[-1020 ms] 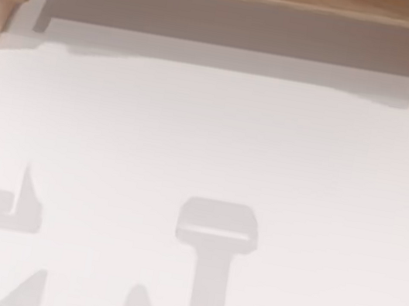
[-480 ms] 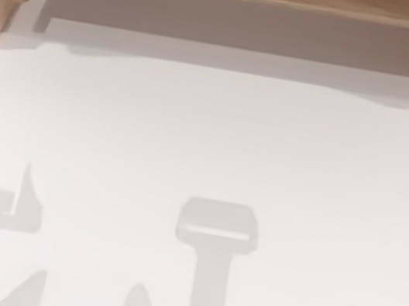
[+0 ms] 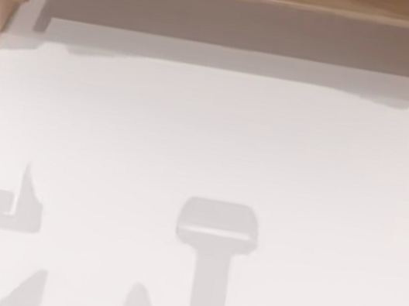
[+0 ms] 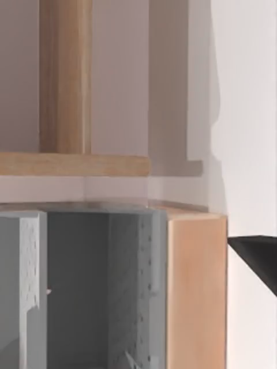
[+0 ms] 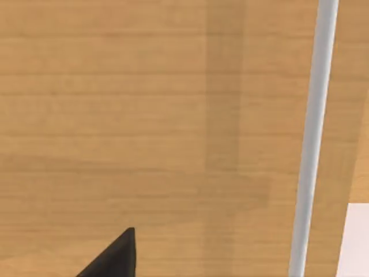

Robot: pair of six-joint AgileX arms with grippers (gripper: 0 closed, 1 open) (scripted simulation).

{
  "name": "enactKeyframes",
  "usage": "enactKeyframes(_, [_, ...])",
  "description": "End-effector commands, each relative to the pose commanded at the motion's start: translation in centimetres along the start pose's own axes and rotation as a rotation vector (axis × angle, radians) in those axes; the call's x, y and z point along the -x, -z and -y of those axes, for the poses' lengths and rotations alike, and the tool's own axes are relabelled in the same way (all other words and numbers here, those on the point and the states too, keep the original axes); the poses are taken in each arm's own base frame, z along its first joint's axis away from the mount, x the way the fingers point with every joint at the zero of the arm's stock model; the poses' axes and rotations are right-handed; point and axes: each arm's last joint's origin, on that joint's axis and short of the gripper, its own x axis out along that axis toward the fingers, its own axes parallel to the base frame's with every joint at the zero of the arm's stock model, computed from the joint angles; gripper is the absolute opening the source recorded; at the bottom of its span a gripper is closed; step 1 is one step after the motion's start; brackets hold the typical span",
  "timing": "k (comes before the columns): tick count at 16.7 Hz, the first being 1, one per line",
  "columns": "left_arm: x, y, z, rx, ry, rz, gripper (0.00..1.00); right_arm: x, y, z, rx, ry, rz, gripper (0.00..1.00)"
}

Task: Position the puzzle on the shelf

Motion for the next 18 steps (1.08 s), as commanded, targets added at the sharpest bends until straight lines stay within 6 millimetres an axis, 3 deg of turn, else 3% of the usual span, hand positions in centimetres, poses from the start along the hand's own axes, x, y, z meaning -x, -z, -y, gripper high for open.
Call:
enactKeyframes(6, [0.0, 0.0, 0.0, 0.000, 0.000, 0.000, 1.00, 0.1, 0.2, 0.0, 0.001, 0.001, -0.007, 1.00])
enactKeyframes(9, [0.0, 0.0, 0.0, 0.000, 0.000, 0.000, 1.00, 0.0, 2.2, 1.1, 0.009, 0.026, -0.089, 1.00])
enactKeyframes(14, [0.0, 0.0, 0.0, 0.000, 0.000, 0.000, 1.00, -0.8, 7.6, 5.9, -0.018, 0.098, -0.293, 1.00])
enactKeyframes(18, [0.0, 0.0, 0.0, 0.000, 0.000, 0.000, 1.00, -3.5, 11.1, 11.2, -0.113, 0.138, -0.399, 1.00])
